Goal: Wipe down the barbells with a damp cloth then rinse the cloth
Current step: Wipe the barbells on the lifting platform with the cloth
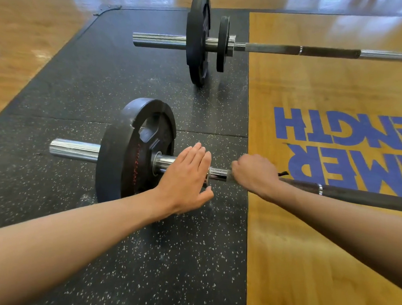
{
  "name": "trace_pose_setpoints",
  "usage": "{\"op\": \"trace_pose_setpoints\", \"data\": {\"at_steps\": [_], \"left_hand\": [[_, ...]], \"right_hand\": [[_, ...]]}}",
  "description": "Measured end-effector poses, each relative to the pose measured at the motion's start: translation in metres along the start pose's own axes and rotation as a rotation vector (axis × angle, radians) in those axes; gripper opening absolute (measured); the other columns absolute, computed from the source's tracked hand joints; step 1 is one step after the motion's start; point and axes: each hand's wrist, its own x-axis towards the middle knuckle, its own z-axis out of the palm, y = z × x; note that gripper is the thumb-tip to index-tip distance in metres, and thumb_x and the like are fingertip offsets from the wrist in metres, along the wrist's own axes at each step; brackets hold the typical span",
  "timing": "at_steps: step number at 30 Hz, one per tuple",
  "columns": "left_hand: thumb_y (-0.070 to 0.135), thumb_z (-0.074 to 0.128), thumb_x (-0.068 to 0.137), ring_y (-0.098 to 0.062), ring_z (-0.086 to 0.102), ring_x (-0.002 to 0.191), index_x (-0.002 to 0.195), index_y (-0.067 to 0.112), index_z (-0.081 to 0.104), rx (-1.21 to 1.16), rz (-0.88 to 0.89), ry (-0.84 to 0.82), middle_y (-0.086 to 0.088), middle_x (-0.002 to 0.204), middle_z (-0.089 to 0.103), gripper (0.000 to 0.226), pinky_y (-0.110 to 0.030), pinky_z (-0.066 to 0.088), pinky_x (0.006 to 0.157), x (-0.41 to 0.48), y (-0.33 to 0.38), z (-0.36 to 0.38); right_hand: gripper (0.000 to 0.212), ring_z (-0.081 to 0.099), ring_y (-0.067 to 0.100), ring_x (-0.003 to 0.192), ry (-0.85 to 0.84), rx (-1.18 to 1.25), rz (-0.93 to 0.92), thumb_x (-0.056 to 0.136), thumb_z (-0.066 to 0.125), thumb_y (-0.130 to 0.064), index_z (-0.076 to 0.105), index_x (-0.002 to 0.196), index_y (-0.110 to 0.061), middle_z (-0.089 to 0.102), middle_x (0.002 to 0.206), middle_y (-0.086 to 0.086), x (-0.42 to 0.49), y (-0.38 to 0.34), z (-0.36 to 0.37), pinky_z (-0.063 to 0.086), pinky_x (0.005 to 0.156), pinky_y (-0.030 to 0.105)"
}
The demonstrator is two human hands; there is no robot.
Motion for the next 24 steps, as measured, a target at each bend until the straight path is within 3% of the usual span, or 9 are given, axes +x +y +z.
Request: {"op": "trace_pose_setpoints", "data": {"at_steps": [3, 5, 6, 9, 12, 14, 17, 21, 24], "left_hand": [[0.056, 0.038, 0.085, -0.037, 0.029, 0.148, 0.147, -0.006, 0.038, 0.032, -0.010, -0.012, -0.025, 0.152, 0.041, 0.088, -0.045, 0.020, 0.124, 0.001, 0.000, 0.000], [0.059, 0.037, 0.086, -0.037, 0.029, 0.148, 0.147, -0.007, 0.038, 0.034, -0.011, -0.009, -0.026, 0.153, 0.040, 0.090, -0.045, 0.020, 0.124, 0.000, 0.000, 0.001], [0.059, 0.036, 0.086, -0.037, 0.029, 0.148, 0.147, -0.007, 0.038, 0.037, -0.009, -0.007, -0.026, 0.153, 0.040, 0.090, -0.045, 0.020, 0.124, 0.000, 0.000, 0.001], [0.056, 0.039, 0.083, -0.037, 0.028, 0.149, 0.147, -0.007, 0.038, 0.057, 0.004, -0.013, -0.025, 0.153, 0.039, 0.090, -0.045, 0.020, 0.125, -0.001, 0.000, 0.001], [0.055, 0.041, 0.083, -0.037, 0.030, 0.147, 0.146, -0.007, 0.039, 0.051, 0.001, -0.014, -0.026, 0.152, 0.041, 0.088, -0.046, 0.023, 0.124, -0.002, 0.001, 0.002], [0.055, 0.043, 0.084, -0.037, 0.032, 0.146, 0.145, -0.006, 0.039, 0.047, -0.007, -0.009, -0.025, 0.151, 0.042, 0.087, -0.045, 0.023, 0.124, -0.002, 0.002, 0.002], [0.056, 0.043, 0.083, -0.037, 0.033, 0.146, 0.145, -0.006, 0.039, 0.042, -0.011, -0.017, -0.025, 0.150, 0.043, 0.088, -0.045, 0.023, 0.123, 0.000, 0.002, 0.002], [0.057, 0.039, 0.083, -0.037, 0.031, 0.147, 0.146, -0.005, 0.037, 0.052, -0.029, -0.011, -0.024, 0.151, 0.042, 0.089, -0.045, 0.023, 0.124, 0.004, 0.002, 0.003], [0.061, 0.033, 0.084, -0.036, 0.024, 0.150, 0.151, -0.005, 0.030, 0.072, -0.041, -0.030, -0.023, 0.156, 0.035, 0.094, -0.046, 0.021, 0.124, 0.004, 0.000, 0.001]], "right_hand": [[0.031, 0.060, 0.033, 0.076, 0.077, 0.004, -0.080, 0.101, 0.038, -0.024, 0.053, 0.076, -0.017, 0.065, 0.088, 0.010, -0.001, -0.035, 0.011, 0.041, 0.061, 0.034], [0.023, 0.067, 0.033, 0.083, 0.220, -0.078, -0.192, 0.100, 0.039, -0.022, 0.061, 0.102, -0.012, 0.067, 0.098, 0.009, -0.012, -0.044, 0.028, 0.043, 0.062, 0.036], [0.033, 0.068, 0.032, 0.087, 0.287, -0.128, -0.266, 0.098, 0.038, -0.021, 0.060, 0.118, -0.007, 0.068, 0.106, 0.010, -0.017, -0.040, 0.035, 0.047, 0.065, 0.038], [0.058, 0.060, 0.039, 0.115, 0.354, -0.292, -0.530, 0.096, 0.033, -0.018, 0.035, 0.151, 0.000, 0.053, 0.144, 0.019, -0.028, 0.003, 0.052, 0.053, 0.081, 0.045], [0.058, 0.049, 0.045, 0.129, 0.370, -0.470, -0.762, 0.100, 0.022, -0.010, 0.023, 0.158, -0.004, 0.029, 0.162, 0.022, -0.040, 0.055, 0.049, 0.051, 0.093, 0.049], [0.061, 0.048, 0.044, 0.129, 0.338, -0.439, -0.763, 0.098, 0.034, -0.004, 0.024, 0.159, -0.004, 0.027, 0.162, 0.024, -0.046, 0.078, 0.038, 0.051, 0.097, 0.050], [0.068, 0.050, 0.042, 0.124, 0.300, -0.320, -0.579, 0.090, 0.052, -0.001, 0.033, 0.156, -0.002, 0.035, 0.157, 0.025, -0.053, 0.084, 0.031, 0.050, 0.099, 0.051], [0.064, 0.060, 0.040, 0.110, 0.215, -0.170, -0.345, 0.091, 0.029, -0.028, 0.046, 0.146, 0.001, 0.056, 0.137, 0.022, -0.046, 0.037, 0.033, 0.051, 0.091, 0.049], [0.067, 0.062, 0.038, 0.102, 0.161, -0.062, -0.424, 0.093, 0.022, -0.031, 0.044, 0.147, 0.001, 0.060, 0.130, 0.019, -0.029, 0.006, 0.028, 0.052, 0.088, 0.048]]}}
